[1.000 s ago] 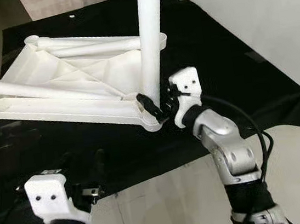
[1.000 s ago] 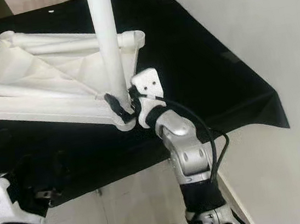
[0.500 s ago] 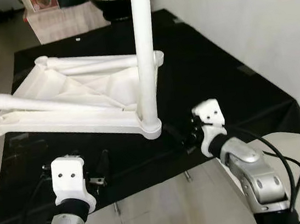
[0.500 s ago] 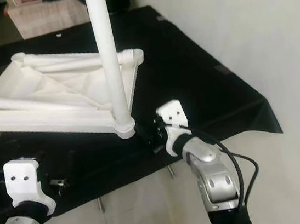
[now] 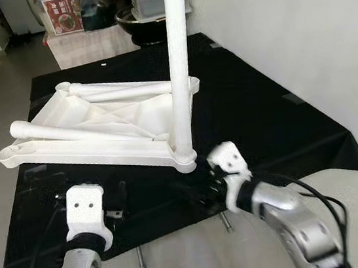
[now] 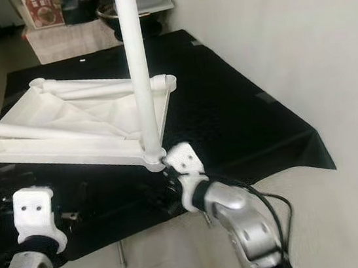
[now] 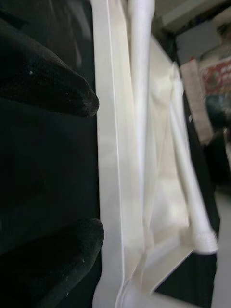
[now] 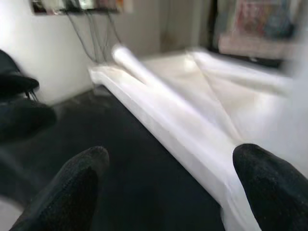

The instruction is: Building children table

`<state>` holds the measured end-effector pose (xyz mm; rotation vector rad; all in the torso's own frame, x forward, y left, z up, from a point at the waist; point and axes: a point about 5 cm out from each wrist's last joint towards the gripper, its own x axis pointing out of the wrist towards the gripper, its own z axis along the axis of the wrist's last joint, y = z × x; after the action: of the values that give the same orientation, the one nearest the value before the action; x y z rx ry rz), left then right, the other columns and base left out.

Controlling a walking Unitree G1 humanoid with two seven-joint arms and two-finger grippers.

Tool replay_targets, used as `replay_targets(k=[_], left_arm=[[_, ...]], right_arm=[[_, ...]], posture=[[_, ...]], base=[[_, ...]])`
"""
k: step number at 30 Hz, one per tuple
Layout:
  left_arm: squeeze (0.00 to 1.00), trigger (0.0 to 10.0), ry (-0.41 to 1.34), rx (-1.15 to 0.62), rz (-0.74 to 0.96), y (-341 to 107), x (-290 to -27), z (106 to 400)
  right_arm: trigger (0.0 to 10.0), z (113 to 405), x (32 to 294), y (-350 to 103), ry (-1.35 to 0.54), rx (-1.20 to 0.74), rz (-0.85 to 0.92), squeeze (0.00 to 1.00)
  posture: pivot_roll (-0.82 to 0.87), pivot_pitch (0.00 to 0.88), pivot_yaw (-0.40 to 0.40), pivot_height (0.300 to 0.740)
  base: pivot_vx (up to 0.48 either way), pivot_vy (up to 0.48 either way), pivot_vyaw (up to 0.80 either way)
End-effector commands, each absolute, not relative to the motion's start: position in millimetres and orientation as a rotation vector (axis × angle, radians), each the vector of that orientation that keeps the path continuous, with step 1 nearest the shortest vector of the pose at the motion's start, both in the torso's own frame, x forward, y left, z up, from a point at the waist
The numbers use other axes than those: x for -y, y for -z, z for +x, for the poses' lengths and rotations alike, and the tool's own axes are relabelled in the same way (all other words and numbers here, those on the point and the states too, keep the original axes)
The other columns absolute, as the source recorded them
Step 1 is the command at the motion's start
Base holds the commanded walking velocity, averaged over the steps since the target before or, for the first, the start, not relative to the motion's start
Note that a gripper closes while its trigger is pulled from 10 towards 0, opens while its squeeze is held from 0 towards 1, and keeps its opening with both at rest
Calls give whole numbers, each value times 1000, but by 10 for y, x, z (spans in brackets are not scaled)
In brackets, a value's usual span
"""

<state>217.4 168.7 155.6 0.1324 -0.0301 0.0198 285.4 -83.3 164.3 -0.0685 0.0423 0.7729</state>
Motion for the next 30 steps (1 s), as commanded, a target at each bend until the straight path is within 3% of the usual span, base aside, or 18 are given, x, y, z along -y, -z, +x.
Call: replay_targets(k=[1, 7, 20, 27, 30], left_arm=[[0, 10000, -41, 15, 175, -1517, -1740, 2189], [0, 10000, -61, 3, 175, -1483, -1776, 2161], [0, 10000, -16, -5, 170, -1504, -1703, 2146], [0, 10000, 24, -23, 162, -1482, -1655, 2162], [0, 10000, 39, -30, 267, -1452, -1658, 2190]], right_arm=[[10000, 2930, 835, -1591, -712, -56, -50, 0], [10000, 3026, 847, -1611, -651, -41, -52, 0], [10000, 3165, 855, -1650, -570, -3, -106, 0], [10000, 3308, 777, -1676, -618, -48, -195, 0], [10000, 3413, 706, -1683, -657, -81, -257, 0]], posture=[[63, 23, -10, 740], [76, 17, -13, 740], [75, 12, -7, 740], [72, 16, -1, 740], [73, 28, -1, 740]], base=[[0, 480, 0], [0, 465, 0], [0, 0, 0], [0, 0, 0], [0, 0, 0]])
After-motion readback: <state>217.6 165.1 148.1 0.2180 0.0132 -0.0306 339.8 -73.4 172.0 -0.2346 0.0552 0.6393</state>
